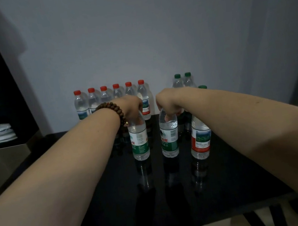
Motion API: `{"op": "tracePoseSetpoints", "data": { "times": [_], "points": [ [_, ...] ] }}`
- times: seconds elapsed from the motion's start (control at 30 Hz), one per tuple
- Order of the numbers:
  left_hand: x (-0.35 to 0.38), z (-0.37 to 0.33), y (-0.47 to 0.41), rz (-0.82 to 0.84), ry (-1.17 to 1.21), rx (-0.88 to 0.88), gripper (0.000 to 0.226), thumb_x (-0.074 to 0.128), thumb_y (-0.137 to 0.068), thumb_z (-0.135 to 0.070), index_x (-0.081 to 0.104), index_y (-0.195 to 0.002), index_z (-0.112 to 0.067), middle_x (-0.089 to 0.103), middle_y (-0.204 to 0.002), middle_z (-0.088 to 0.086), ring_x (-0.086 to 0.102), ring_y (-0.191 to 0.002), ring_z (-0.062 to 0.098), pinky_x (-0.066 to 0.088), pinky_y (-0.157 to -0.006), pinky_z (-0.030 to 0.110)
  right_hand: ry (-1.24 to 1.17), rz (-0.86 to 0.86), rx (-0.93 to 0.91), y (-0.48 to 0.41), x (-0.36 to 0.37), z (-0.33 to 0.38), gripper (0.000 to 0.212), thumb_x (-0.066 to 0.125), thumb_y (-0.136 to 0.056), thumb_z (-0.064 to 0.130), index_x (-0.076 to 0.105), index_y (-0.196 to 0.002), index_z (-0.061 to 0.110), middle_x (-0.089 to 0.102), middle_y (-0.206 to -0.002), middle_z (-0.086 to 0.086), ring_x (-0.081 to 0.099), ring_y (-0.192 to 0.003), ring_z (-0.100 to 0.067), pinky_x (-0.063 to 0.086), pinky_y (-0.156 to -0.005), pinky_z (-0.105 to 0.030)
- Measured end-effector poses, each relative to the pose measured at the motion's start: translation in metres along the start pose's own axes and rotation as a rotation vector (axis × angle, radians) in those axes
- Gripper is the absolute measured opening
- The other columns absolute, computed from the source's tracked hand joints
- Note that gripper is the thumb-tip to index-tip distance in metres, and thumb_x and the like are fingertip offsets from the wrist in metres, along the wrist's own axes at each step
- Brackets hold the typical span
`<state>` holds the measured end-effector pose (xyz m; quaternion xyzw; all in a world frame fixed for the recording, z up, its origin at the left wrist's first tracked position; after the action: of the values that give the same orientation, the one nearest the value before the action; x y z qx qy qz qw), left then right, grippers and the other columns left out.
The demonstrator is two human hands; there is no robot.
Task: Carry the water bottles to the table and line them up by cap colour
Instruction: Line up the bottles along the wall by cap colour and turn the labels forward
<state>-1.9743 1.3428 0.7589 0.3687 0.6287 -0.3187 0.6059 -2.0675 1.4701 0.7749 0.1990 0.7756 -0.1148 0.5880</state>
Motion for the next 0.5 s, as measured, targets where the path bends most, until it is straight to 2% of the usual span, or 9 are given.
{"op": "tracePoseSetpoints", "data": {
  "times": [0.13, 0.23, 0.3, 0.4, 0.5],
  "points": [
    [0.000, -0.005, -0.013, 0.001, 0.025, 0.004, 0.058, 0.085, -0.083, -0.023, 0.059, -0.135, -0.020, 0.064, -0.120, 0.007, 0.071, -0.087, 0.022, 0.065, -0.080, 0.039, 0.003, 0.010, -0.010, -0.016, 0.001, -0.006, 0.050, 0.083, -0.085, 0.026, 0.064, -0.129, 0.011, 0.067, -0.113, -0.007, 0.065, -0.090, -0.022, 0.053, -0.073, -0.031],
    [-0.002, -0.009, -0.022, -0.014, 0.029, 0.015, 0.061, 0.086, -0.083, -0.025, 0.059, -0.137, -0.020, 0.063, -0.117, 0.005, 0.069, -0.090, 0.022, 0.063, -0.086, 0.041, -0.007, 0.001, 0.009, -0.028, 0.002, -0.013, 0.048, 0.082, -0.086, 0.020, 0.063, -0.129, 0.009, 0.064, -0.097, -0.006, 0.062, -0.071, -0.016, 0.047, -0.054, -0.024],
    [-0.003, -0.011, -0.029, -0.020, 0.021, 0.017, 0.057, 0.085, -0.084, -0.025, 0.059, -0.135, -0.019, 0.060, -0.114, 0.004, 0.065, -0.086, 0.019, 0.062, -0.087, 0.040, 0.015, -0.008, 0.018, -0.038, 0.004, -0.017, 0.044, 0.081, -0.087, 0.020, 0.064, -0.127, 0.009, 0.062, -0.090, -0.004, 0.060, -0.065, -0.014, 0.045, -0.049, -0.023],
    [-0.003, -0.013, -0.042, -0.018, 0.023, 0.021, 0.051, 0.084, -0.085, -0.025, 0.060, -0.130, -0.018, 0.061, -0.118, 0.006, 0.065, -0.084, 0.019, 0.062, -0.088, 0.041, 0.044, 0.002, 0.034, -0.052, 0.006, -0.022, 0.041, 0.079, -0.089, 0.018, 0.064, -0.126, 0.008, 0.065, -0.094, -0.008, 0.062, -0.063, -0.014, 0.048, -0.048, -0.022],
    [-0.003, -0.015, -0.054, -0.017, 0.020, 0.024, 0.051, 0.083, -0.085, -0.026, 0.060, -0.130, -0.018, 0.059, -0.109, 0.004, 0.064, -0.083, 0.020, 0.062, -0.089, 0.041, 0.056, 0.041, 0.039, -0.064, 0.006, -0.028, 0.041, 0.080, -0.087, 0.016, 0.065, -0.124, 0.008, 0.068, -0.099, -0.010, 0.065, -0.066, -0.016, 0.056, -0.054, -0.025]
  ]
}}
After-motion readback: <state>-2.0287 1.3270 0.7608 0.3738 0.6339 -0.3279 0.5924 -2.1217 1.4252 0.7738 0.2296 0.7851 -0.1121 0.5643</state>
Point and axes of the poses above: each hand's wrist, its own y-axis away from the middle knuckle, its own x-axis out of the palm, z = x × y, the point moved 2 cm from there along -y, towards the middle knuckle
